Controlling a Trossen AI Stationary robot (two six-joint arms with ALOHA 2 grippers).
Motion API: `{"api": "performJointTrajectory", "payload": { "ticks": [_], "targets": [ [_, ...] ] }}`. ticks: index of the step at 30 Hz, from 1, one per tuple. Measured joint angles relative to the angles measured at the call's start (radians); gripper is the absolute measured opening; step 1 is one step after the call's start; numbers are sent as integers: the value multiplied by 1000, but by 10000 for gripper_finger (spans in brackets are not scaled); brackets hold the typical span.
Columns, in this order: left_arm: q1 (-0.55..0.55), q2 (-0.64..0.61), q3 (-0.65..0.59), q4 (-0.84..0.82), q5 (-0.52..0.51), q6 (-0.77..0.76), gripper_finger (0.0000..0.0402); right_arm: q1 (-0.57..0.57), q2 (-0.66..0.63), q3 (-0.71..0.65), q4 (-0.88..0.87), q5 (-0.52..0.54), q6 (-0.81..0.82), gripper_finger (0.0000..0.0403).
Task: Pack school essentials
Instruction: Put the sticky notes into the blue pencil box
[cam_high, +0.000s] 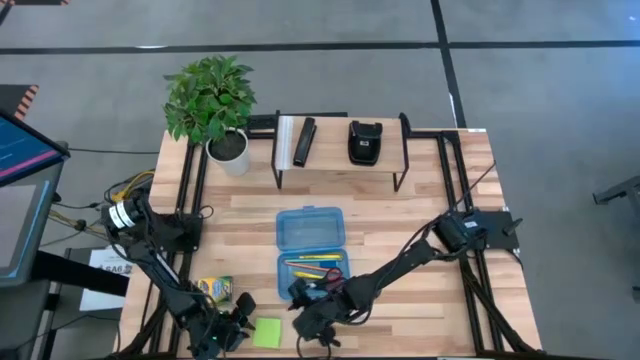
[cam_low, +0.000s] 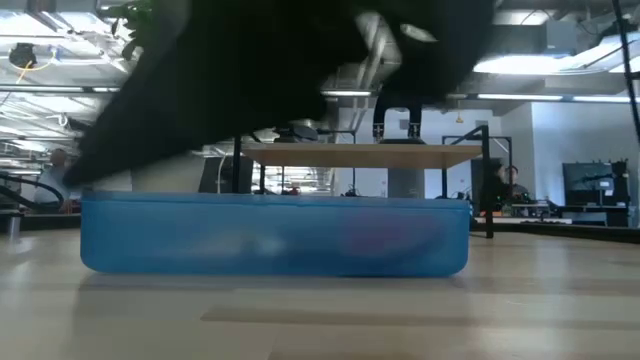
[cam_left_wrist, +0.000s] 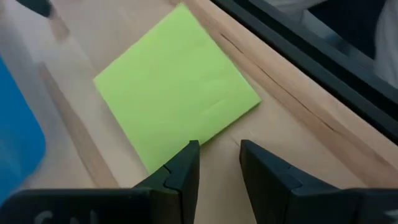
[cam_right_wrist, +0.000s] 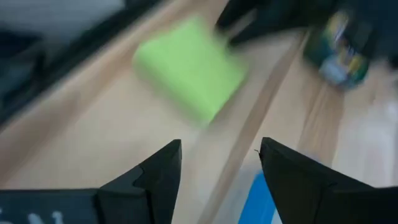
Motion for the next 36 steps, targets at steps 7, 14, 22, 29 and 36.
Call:
{"api": "performJointTrajectory", "payload": {
  "ticks": [7,14,22,29,36],
  "targets": [
    [32,36,32,9,-45,47,107,0,57,11,3,48,-105,240],
    [43,40,34,37,-77,99,107,14,81,12,26,61,-222,240],
    [54,41,33,43,-92,110,107,29,88,12,74,57,-298,240],
    [79,42,32,42,-124,109,107,42,88,12,96,53,-299,240],
    [90,42,31,51,-137,109,107,48,89,11,113,49,-288,240]
  ]
}}
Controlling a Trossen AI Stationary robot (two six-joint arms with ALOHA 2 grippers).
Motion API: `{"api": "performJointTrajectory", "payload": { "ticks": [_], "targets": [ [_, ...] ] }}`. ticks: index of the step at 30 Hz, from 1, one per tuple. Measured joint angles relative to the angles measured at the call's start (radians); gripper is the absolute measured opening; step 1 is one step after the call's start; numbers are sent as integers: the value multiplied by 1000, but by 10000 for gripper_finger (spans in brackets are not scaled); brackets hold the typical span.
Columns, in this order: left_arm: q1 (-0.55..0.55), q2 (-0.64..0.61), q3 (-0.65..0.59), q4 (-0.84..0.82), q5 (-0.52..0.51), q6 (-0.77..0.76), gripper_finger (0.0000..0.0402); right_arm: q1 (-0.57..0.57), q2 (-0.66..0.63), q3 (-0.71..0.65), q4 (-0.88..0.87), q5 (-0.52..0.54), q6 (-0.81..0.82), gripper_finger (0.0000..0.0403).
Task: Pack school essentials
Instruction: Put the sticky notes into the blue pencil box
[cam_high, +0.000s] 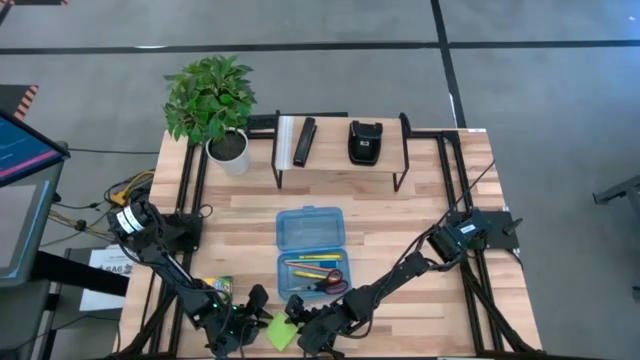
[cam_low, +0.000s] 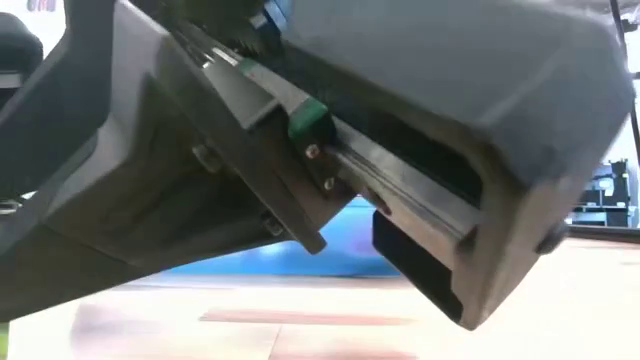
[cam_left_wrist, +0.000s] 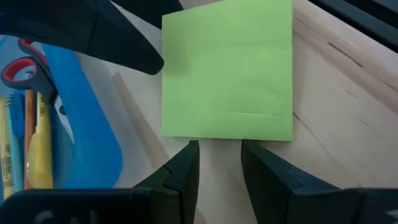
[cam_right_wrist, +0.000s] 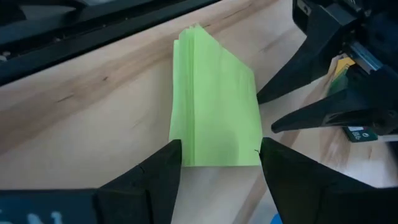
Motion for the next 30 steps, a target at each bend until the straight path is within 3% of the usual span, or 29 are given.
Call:
{"api": "performJointTrajectory", "payload": {
  "ticks": [7,22,30],
  "targets": [
    [0,0,0,10,-3,3,107,0,0,0,9,1,9,232],
    [-1,0,0,9,0,0,107,0,0,27,56,5,24,126],
    [-1,-1,1,8,1,-8,107,0,0,61,48,5,25,101]
  ]
}}
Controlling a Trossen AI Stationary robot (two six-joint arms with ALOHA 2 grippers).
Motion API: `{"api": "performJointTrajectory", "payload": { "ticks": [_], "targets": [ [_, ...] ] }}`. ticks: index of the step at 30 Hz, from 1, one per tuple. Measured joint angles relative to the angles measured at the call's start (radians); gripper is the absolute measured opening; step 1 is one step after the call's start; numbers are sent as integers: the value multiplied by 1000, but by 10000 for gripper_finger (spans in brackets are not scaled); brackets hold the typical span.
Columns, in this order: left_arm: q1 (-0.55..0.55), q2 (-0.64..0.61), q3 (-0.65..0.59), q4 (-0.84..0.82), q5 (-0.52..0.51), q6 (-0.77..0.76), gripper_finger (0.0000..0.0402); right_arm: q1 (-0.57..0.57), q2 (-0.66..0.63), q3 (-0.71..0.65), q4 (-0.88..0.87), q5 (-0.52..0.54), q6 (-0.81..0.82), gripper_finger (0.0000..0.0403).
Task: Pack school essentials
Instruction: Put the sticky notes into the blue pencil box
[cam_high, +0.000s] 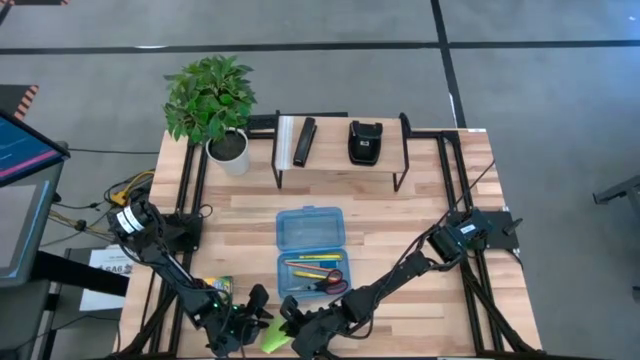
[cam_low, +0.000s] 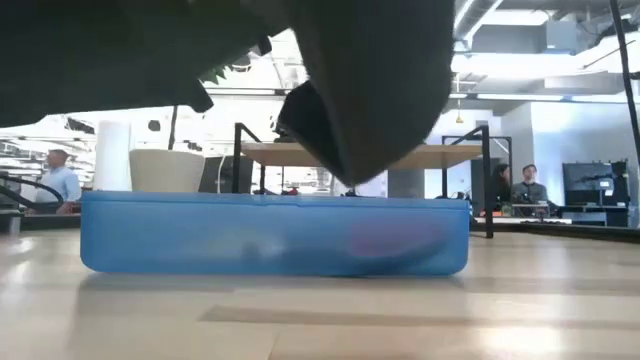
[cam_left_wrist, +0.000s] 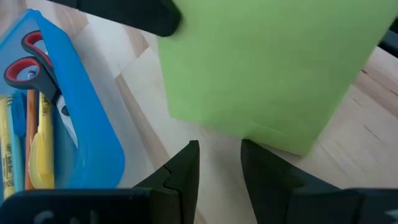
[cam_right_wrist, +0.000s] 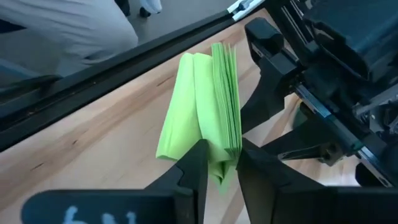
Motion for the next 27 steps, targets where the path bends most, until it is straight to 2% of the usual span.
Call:
{"api": "performJointTrajectory", "payload": {
  "ticks": [15,27],
  "targets": [
    [-1,-1,1,-2,-1,-2,107,-1,0,17,1,0,1,99],
    [-1,-2,1,14,-81,28,107,-21,-8,18,2,31,-2,99]
  ]
}}
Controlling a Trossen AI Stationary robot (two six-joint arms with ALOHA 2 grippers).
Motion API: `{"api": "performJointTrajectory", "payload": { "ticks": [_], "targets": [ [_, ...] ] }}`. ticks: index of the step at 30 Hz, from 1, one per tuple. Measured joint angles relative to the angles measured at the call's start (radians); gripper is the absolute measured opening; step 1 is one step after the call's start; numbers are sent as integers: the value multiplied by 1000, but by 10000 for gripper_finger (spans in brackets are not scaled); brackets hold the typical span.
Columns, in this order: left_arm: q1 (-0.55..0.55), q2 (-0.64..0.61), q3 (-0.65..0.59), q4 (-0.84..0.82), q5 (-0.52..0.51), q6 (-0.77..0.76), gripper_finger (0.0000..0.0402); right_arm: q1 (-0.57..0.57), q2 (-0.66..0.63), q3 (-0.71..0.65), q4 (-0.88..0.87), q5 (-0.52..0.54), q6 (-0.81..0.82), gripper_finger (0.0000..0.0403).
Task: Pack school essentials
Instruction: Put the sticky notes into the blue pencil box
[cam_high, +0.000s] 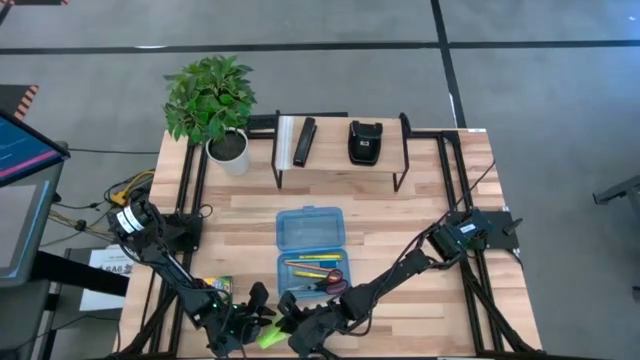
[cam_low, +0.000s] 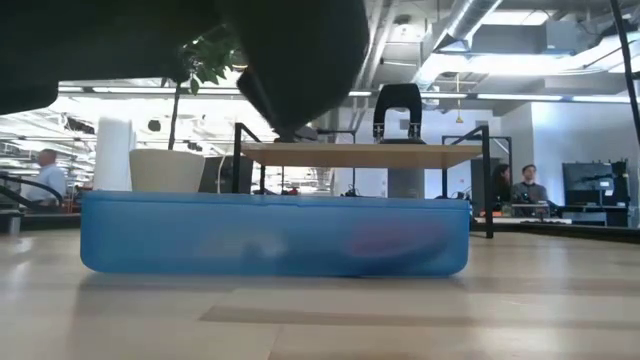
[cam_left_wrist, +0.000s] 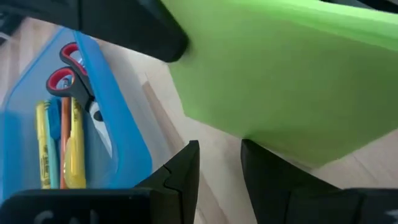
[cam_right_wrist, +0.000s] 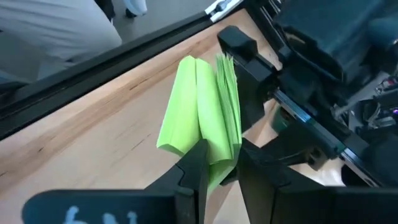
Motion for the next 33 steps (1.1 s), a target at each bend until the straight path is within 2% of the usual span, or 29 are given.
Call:
{"api": "performJointTrajectory", "payload": {
  "ticks": [8,20,23,27,33],
  "targets": [
    [0,0,0,-3,-37,15,107,-6,-18,0,-5,0,0,89],
    [0,0,0,-5,-53,33,107,-6,-22,0,-25,-2,0,10],
    [0,0,0,-12,-55,33,107,-6,-22,3,-28,2,-7,9],
    [-11,-30,0,-89,-82,14,107,-6,-22,56,-107,79,-24,14],
    [-53,-159,0,-311,-151,-140,107,-6,-23,195,-360,230,-28,5]
  ]
}}
